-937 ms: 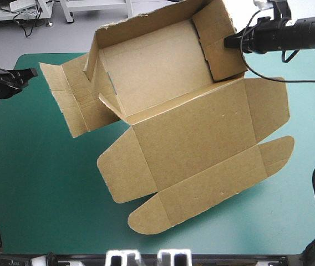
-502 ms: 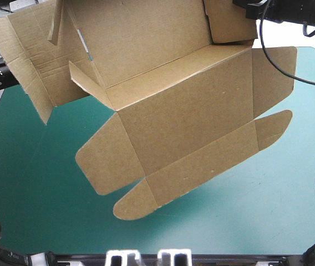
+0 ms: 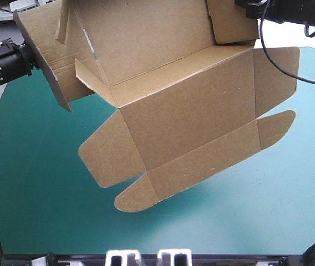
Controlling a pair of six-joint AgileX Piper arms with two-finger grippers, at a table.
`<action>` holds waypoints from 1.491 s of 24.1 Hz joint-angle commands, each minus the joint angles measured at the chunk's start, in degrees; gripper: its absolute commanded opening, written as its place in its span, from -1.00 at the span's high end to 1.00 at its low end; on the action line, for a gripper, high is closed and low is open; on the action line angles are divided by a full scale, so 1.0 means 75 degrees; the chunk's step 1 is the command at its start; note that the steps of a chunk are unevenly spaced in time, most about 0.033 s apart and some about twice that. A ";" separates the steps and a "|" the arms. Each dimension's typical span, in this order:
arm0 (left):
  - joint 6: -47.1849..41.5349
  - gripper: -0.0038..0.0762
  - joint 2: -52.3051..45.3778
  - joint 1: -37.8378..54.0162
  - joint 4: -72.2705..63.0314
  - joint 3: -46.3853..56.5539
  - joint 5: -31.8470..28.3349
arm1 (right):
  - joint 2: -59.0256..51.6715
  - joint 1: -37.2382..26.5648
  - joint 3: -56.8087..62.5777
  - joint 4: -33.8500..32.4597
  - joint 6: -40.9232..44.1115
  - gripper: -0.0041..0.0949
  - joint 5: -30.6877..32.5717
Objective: Fold the box
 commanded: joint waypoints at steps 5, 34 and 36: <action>-0.0154 0.90 -0.0595 -0.0467 -0.0647 -0.0250 0.0542 | -0.0307 -0.0034 -0.0178 -0.0401 0.0188 0.94 -0.0403; -0.0635 0.93 -0.1025 -0.1241 0.0600 -0.0250 0.0081 | 0.0373 0.0966 0.0049 -0.1122 0.0342 0.94 -0.0948; -0.0540 0.93 -0.1025 -0.1211 0.0234 -0.0250 -0.0242 | 0.0373 0.0966 0.0049 -0.1227 0.0342 0.94 -0.0899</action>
